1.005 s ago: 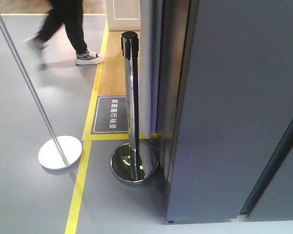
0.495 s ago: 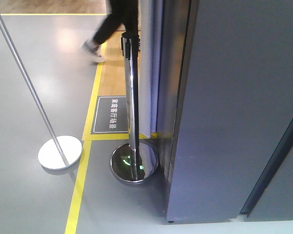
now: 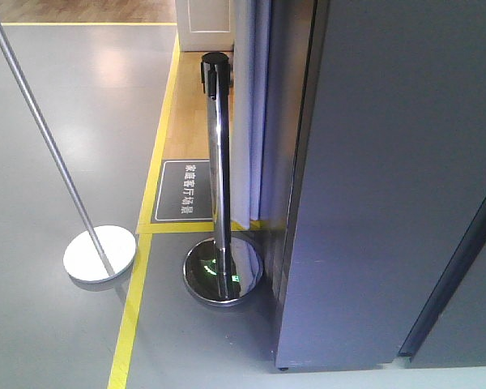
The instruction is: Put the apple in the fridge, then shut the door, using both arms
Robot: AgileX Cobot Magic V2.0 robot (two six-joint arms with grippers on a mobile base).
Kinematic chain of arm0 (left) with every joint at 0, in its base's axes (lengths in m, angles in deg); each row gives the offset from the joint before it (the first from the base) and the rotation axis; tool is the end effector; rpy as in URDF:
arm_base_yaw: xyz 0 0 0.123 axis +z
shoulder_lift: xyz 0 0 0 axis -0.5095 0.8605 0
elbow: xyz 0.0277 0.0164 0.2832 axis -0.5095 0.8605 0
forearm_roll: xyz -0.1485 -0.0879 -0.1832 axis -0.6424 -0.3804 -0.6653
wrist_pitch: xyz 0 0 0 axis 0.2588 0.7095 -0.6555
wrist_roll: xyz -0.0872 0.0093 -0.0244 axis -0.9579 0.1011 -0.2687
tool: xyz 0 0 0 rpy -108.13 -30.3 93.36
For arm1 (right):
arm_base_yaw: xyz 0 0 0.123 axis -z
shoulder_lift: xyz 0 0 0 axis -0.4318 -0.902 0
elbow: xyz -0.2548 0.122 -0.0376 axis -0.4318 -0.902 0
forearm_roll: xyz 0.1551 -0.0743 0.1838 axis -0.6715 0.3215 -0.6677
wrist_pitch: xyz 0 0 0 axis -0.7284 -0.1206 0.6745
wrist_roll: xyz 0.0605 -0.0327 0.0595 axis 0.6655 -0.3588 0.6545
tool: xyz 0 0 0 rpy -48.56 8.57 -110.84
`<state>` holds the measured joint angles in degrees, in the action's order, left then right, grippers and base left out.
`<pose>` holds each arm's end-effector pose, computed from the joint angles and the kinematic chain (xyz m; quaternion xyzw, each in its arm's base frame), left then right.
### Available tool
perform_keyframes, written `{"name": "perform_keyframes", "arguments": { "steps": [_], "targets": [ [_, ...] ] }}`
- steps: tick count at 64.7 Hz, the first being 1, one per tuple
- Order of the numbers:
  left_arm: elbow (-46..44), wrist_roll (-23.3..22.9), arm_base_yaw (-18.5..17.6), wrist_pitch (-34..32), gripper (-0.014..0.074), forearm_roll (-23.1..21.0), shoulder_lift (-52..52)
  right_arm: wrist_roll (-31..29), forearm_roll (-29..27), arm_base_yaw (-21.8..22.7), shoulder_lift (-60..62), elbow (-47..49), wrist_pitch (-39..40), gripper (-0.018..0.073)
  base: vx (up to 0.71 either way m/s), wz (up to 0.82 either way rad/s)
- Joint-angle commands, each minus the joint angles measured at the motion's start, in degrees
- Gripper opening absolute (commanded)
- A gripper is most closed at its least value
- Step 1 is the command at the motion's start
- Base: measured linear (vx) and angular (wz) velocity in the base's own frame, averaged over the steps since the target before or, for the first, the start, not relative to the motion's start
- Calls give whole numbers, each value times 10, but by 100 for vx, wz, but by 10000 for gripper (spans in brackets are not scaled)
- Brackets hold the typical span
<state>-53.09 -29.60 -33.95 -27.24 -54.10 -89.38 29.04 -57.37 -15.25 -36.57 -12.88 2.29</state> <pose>0.0554 -0.0004 0.1835 -0.0340 0.7618 -0.0466 0.6452 0.0908 -0.0166 0.2379 0.1065 0.7447 -0.0251 0.6584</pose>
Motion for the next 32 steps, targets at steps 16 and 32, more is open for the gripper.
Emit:
{"name": "perform_keyframes", "arguments": {
  "steps": [16,32],
  "targets": [
    [12,1,1,-39,-6,-4,-8,-11,37,-102,93,-68,63,-4,0,0],
    [12,1,1,-39,-6,-4,-8,-22,-17,-99,163,-108,11,-4,0,0]
  ]
}}
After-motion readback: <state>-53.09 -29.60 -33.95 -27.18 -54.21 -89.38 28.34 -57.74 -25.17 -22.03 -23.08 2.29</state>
